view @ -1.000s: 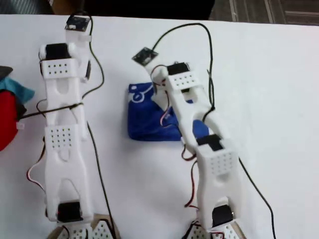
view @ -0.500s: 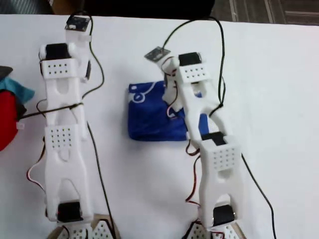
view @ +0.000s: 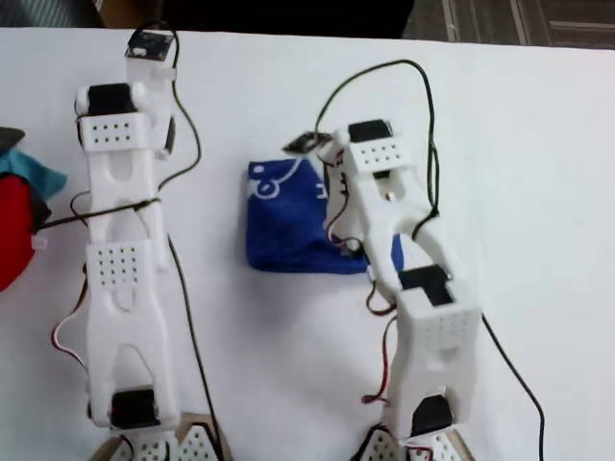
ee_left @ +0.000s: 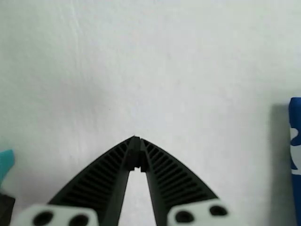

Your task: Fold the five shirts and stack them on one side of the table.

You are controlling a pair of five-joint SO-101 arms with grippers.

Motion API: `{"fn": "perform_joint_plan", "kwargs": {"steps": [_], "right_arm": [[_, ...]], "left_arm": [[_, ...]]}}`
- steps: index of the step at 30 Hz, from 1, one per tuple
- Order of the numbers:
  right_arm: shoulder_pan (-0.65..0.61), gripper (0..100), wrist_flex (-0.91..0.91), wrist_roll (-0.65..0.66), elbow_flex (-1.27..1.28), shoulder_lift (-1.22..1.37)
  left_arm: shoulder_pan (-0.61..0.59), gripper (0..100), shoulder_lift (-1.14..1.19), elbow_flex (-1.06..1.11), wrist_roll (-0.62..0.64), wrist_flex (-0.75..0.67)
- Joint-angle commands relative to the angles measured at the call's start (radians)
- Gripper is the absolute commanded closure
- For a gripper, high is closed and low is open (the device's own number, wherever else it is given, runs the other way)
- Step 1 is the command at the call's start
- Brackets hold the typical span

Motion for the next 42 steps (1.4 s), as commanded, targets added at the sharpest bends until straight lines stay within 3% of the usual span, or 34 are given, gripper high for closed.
{"fn": "perform_joint_plan", "kwargs": {"steps": [1, 7, 11, 14, 19, 30, 38, 42], "right_arm": [[0.010, 97.8, 0.002, 0.008, 0.026, -0.168], [0.028, 97.8, -0.262, -0.002, 0.026, -0.248], [0.038, 97.8, -0.493, -0.002, 0.018, -0.150], [0.051, 97.8, -0.526, -0.048, -0.083, -0.013], [0.094, 97.8, -0.450, -0.120, -0.381, 0.205], [0.073, 97.8, -0.196, -0.112, -0.853, 0.605], [0.076, 97.8, 0.004, -0.117, -1.232, 0.579], [0.091, 97.7, 0.015, -0.118, -1.270, 0.507]], "left_arm": [[-0.003, 97, -0.011, -0.002, 0.000, -0.008], [-0.002, 97, 0.011, -0.005, 0.000, -0.018], [0.048, 97, 0.057, -0.008, 0.000, 0.002], [0.107, 97, 0.068, -0.010, 0.000, 0.012], [0.130, 97, 0.069, -0.012, 0.002, 0.012], [0.123, 97, 0.077, -0.012, 0.000, 0.006], [0.123, 97, 0.077, -0.005, -0.002, 0.005], [0.123, 97, 0.077, -0.005, 0.000, 0.005]]}}
